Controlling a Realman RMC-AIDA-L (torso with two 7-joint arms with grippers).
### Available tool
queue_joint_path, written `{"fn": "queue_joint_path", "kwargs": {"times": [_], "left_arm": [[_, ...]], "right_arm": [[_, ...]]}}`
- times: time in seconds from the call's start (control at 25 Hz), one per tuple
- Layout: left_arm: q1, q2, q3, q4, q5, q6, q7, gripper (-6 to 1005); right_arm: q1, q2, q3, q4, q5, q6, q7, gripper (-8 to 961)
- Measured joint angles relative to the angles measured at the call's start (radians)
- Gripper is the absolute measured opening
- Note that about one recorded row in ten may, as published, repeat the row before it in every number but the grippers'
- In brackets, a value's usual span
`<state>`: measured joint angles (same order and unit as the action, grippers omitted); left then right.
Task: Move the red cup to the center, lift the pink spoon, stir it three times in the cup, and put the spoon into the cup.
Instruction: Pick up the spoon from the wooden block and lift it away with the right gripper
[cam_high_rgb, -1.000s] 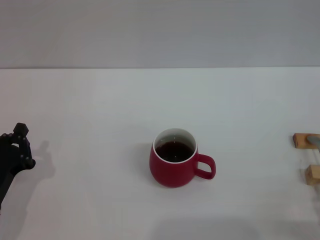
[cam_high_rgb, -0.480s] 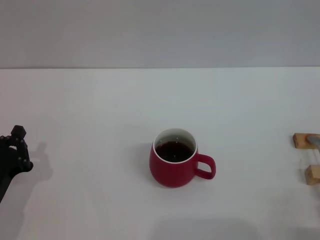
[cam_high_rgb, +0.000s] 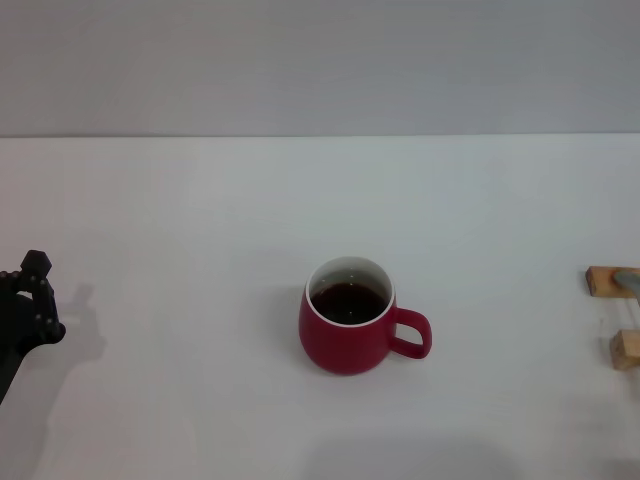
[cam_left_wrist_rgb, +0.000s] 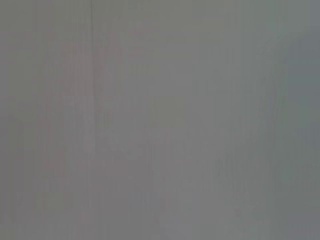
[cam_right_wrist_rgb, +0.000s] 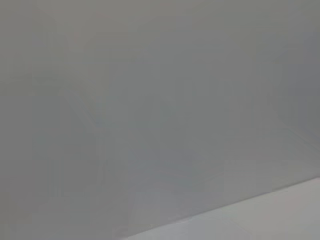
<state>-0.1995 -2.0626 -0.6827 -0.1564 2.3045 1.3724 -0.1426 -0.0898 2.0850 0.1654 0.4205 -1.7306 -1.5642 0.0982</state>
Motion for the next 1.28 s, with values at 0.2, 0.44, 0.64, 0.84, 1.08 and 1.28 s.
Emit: {"fn": "queue_joint_path", "kwargs": {"times": [0.2, 0.44, 0.64, 0.84, 1.08, 1.28], "left_arm": [[-0.001, 0.001, 0.0, 0.0, 0.002, 0.0, 0.0, -1], [-0.001, 0.001, 0.0, 0.0, 0.004, 0.001, 0.0, -1], [-0.002, 0.001, 0.0, 0.0, 0.004, 0.001, 0.0, -1], [-0.002, 0.001, 0.0, 0.0, 0.004, 0.001, 0.0, -1], [-0.005, 0.001, 0.0, 0.0, 0.005, 0.0, 0.0, -1], [-0.006, 0.001, 0.0, 0.0, 0.006, 0.0, 0.0, -1]], "right_arm": [[0.011, 0.0, -0.006, -0.005, 0.017, 0.021, 0.0, 716], [0.019, -0.001, 0.0, -0.002, 0.018, 0.034, 0.003, 716], [0.026, -0.002, 0.005, -0.004, 0.019, 0.061, 0.03, 715], [0.032, -0.003, 0.013, -0.01, 0.021, 0.081, 0.042, 715], [0.04, -0.003, 0.012, -0.017, 0.022, 0.084, 0.042, 715], [0.055, -0.002, 0.012, -0.025, 0.022, 0.1, 0.043, 715]]}}
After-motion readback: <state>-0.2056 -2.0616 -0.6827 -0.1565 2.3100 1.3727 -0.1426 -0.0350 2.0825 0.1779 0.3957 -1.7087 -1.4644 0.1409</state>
